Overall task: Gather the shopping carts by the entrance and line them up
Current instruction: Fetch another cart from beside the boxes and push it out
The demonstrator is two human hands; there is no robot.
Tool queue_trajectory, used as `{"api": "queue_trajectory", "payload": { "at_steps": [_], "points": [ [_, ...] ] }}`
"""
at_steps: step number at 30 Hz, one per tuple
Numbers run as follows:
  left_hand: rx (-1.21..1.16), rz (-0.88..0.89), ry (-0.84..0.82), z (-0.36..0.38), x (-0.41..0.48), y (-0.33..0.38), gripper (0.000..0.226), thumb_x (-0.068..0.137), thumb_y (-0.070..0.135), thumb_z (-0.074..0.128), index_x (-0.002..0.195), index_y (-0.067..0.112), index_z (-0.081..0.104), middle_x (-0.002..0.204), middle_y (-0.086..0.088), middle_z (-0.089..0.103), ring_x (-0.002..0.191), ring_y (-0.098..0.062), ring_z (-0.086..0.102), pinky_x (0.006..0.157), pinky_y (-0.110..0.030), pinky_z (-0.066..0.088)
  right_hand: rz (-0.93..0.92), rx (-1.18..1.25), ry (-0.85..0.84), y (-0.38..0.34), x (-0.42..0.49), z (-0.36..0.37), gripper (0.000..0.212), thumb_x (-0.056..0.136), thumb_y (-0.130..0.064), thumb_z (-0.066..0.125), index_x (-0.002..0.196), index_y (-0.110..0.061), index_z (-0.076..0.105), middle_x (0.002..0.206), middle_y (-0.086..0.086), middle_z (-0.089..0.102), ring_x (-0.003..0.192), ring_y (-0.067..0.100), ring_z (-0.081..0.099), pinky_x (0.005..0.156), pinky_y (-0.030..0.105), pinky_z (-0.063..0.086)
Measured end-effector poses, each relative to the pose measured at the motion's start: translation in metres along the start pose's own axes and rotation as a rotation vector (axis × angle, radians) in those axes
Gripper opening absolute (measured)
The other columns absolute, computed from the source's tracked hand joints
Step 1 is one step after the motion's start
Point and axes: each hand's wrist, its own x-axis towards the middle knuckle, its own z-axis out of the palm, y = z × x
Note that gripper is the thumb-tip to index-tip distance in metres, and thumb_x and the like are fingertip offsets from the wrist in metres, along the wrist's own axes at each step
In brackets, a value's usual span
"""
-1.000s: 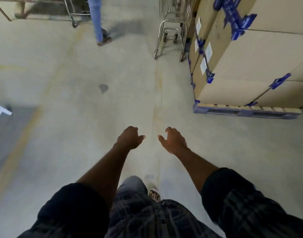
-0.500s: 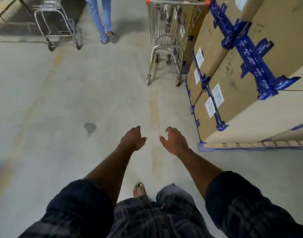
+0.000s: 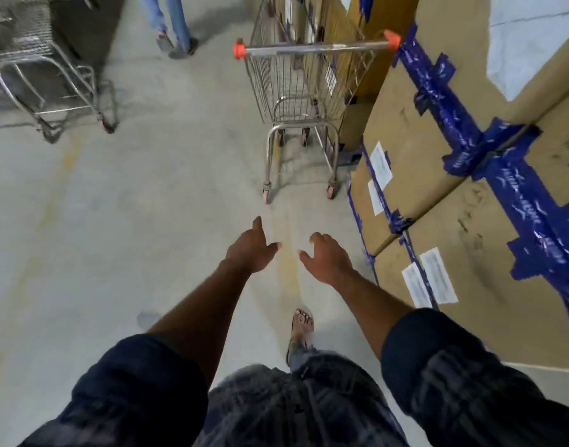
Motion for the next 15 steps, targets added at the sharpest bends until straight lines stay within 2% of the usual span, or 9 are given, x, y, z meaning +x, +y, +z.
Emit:
{"api": "queue_trajectory", "payload": {
  "at_steps": [5, 10, 13, 15],
  "points": [
    [-0.023, 0.083, 0.125, -0.077, 0.119, 0.048, 0.073, 0.092, 0.053, 0.058, 0.15, 0.015, 0.033, 0.141, -0.008, 0.054, 0.13, -0.029, 0.05, 0.102, -0.043, 0.045, -0.031, -0.003, 0.064, -0.015, 0.129, -0.073, 0.047, 0.093, -0.05, 0.056, 0.122, -0.013, 0.053, 0.121, 0.011, 0.057, 0.113, 0.032, 0.055, 0.092, 0.045, 0.049],
    [0.024, 0.193, 0.224, -0.147, 0.237, 0.088, 0.063, 0.093, 0.043, 0.059, 0.146, 0.015, 0.039, 0.141, -0.01, 0.05, 0.129, -0.031, 0.048, 0.099, -0.047, 0.047, -0.075, 0.013, 0.188, -0.039, 0.254, -0.135, 0.041, 0.091, -0.045, 0.057, 0.117, -0.013, 0.056, 0.115, 0.011, 0.061, 0.107, 0.032, 0.059, 0.086, 0.044, 0.052],
    [0.071, 0.434, 0.53, -0.192, 0.298, 0.111, 0.049, 0.093, 0.036, 0.058, 0.137, 0.016, 0.049, 0.136, -0.007, 0.052, 0.124, -0.029, 0.049, 0.095, -0.048, 0.048, -0.204, -0.012, 0.498, -0.058, 0.319, -0.178, 0.025, 0.093, -0.031, 0.055, 0.105, -0.01, 0.062, 0.103, 0.011, 0.063, 0.094, 0.031, 0.061, 0.08, 0.041, 0.05],
    [0.177, 0.581, 0.741, -0.221, 0.333, 0.125, 0.042, 0.092, 0.038, 0.055, 0.13, 0.021, 0.054, 0.134, -0.001, 0.052, 0.124, -0.024, 0.049, 0.102, -0.044, 0.035, -0.308, -0.092, 0.728, -0.07, 0.358, -0.21, 0.02, 0.092, -0.026, 0.055, 0.104, -0.01, 0.061, 0.102, 0.01, 0.06, 0.092, 0.027, 0.058, 0.082, 0.041, 0.047]
  ]
}}
